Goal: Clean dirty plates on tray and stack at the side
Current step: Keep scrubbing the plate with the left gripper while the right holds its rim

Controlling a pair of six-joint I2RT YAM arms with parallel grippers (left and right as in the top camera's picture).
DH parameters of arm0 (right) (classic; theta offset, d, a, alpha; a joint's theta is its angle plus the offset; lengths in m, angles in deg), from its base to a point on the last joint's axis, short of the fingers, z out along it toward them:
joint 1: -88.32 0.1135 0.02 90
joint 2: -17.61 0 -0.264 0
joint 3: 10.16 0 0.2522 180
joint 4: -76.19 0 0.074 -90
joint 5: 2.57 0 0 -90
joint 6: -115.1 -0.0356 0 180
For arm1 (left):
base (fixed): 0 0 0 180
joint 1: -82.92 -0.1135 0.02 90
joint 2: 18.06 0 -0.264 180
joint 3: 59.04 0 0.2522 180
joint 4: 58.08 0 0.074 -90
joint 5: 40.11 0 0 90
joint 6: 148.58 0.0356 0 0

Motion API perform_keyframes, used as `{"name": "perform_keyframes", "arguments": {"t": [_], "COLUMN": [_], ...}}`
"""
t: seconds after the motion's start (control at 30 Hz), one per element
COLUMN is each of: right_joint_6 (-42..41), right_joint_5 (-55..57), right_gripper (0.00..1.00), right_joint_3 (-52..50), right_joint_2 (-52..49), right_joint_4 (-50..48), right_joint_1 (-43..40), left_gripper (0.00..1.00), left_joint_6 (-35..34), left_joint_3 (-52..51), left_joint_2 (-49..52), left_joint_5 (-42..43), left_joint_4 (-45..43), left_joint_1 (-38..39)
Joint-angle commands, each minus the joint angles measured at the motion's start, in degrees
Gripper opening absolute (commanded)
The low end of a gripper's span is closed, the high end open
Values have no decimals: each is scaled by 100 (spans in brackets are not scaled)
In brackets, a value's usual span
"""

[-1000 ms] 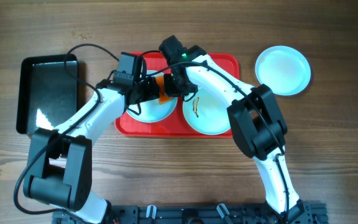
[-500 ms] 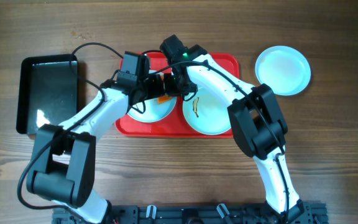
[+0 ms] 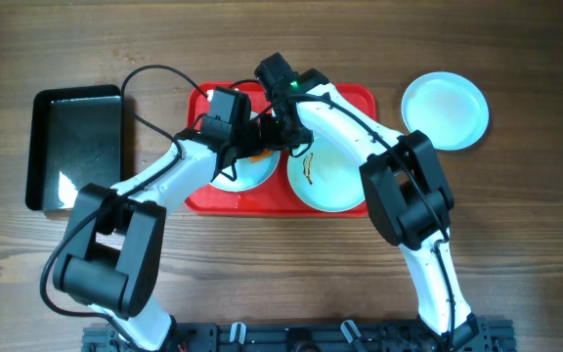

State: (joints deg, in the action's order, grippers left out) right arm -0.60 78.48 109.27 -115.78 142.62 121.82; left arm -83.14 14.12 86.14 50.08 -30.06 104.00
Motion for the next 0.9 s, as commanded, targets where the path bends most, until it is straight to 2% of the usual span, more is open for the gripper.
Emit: {"name": "perform_keyframes", "arguments": {"t": [0.0,0.13,0.27,0.43,0.87], "right_joint_6": [20,24,26,197,164], "right_joint_5": [-87,-282,-291,-291,-313], "right_gripper": [9,17,24,65,70], "right_joint_3": [-87,-87,-87,-87,-87], "right_joint_2": [-129,-129,-129,-116,129], "right_joint_4": [-31,-79,-79,-57,96], "right_joint_1": [94,94,94,92,-118], "left_gripper": [56,50,52,52,50], "left_joint_6": [-149,-273,-297,-295,-297], "left_joint_3": [-26,-26,-26,-26,-26], "left_joint_2": [120,120,125,125,127], "left_joint_5": [37,37,37,37,39], "left_joint_4": [-197,-275,-297,-293,-295], "left_joint_1": [131,131,131,131,131]}}
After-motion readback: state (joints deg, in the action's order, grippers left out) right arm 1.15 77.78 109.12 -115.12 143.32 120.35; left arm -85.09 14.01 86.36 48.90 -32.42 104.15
